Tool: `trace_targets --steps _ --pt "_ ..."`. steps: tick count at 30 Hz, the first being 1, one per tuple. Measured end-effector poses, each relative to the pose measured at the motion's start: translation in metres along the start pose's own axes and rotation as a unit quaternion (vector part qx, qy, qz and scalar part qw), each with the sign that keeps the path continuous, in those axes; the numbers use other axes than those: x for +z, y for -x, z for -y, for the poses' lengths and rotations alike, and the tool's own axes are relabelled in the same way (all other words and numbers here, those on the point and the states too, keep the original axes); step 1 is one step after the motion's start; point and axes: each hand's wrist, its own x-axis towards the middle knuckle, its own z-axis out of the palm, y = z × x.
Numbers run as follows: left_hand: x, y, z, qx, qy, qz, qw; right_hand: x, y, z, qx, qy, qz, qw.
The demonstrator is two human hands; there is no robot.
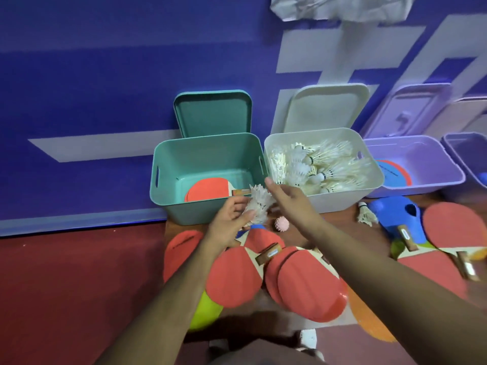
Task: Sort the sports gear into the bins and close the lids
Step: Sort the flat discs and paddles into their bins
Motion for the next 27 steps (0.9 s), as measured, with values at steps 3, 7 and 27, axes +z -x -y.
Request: trace_targets --steps 3,7,27 --pt "0.042 -0.016 -0.008 0.011 -0.011 0.008 1.000 -0.052 -0.006 -0.011 -0.037 0.049 -0.005 0.998" --pt "0.104 -0.046 -0.016 0.013 -0.081 -0.001 0.997 -0.125 -0.028 -0.028 -0.059 0.032 -0.039 0.997" --pt "0.189 -0.210 0.003 0.127 -0.556 -0.077 0.818 -0.231 -0.166 -0.104 -0.177 0.347 -0.015 0.921"
